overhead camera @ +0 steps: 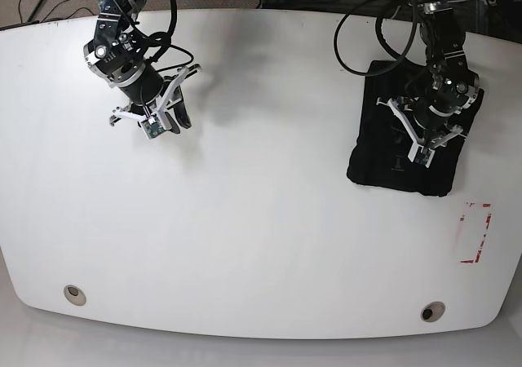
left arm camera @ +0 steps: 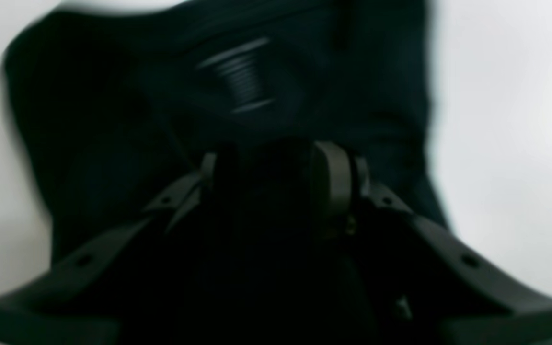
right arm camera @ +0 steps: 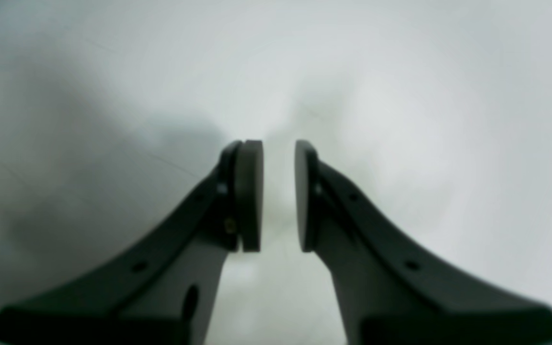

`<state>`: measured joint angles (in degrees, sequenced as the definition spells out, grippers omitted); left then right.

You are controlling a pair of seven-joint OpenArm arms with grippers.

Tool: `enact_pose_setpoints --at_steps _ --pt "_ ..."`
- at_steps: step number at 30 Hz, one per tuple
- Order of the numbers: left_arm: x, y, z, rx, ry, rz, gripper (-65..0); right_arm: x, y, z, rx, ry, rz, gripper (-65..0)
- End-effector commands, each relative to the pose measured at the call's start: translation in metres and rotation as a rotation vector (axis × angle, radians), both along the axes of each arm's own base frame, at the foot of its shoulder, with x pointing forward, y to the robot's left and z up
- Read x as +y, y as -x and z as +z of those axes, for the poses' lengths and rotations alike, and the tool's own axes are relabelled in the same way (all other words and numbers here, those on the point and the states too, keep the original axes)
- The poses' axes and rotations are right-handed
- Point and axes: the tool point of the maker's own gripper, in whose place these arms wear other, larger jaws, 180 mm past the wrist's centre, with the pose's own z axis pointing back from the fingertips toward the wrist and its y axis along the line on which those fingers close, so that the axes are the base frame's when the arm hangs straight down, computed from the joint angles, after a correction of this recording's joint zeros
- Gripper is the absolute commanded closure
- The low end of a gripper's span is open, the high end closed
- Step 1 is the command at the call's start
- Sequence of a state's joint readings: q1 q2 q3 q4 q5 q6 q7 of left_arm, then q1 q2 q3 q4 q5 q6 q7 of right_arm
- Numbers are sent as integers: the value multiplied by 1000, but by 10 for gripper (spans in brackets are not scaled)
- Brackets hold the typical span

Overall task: Layout the t-shirt on the table in an organized manner, then fold the t-shirt properly
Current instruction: 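Drag the black bundle with the left gripper to the table edge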

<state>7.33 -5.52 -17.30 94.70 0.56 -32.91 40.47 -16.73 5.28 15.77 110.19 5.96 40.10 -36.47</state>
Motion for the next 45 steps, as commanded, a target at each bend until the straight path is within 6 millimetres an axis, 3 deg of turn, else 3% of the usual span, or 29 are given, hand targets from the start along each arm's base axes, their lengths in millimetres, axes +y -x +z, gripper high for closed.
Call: enact_pose_setpoints --at_steps 1,8,16,26,36,45 --pt "-6 -7 2 -32 35 0 -239 -1 -6 13 -49 -6 2 -109" --pt "-3 -1 -33 17 93 76 -239 -1 -6 11 -45 -7 1 -109" --pt "7 14 -53 87 91 58 -239 -1 -6 11 -44 -6 1 -109" --pt "73 54 -55 162 -16 44 -239 -1 -5 11 -44 -5 1 -109" --pt "159 77 -37 199 -137 144 -239 0 -4 11 -43 -7 1 -109" --pt "211 95 -29 241 -175 211 -239 4 -4 11 -43 -23 -4 -109"
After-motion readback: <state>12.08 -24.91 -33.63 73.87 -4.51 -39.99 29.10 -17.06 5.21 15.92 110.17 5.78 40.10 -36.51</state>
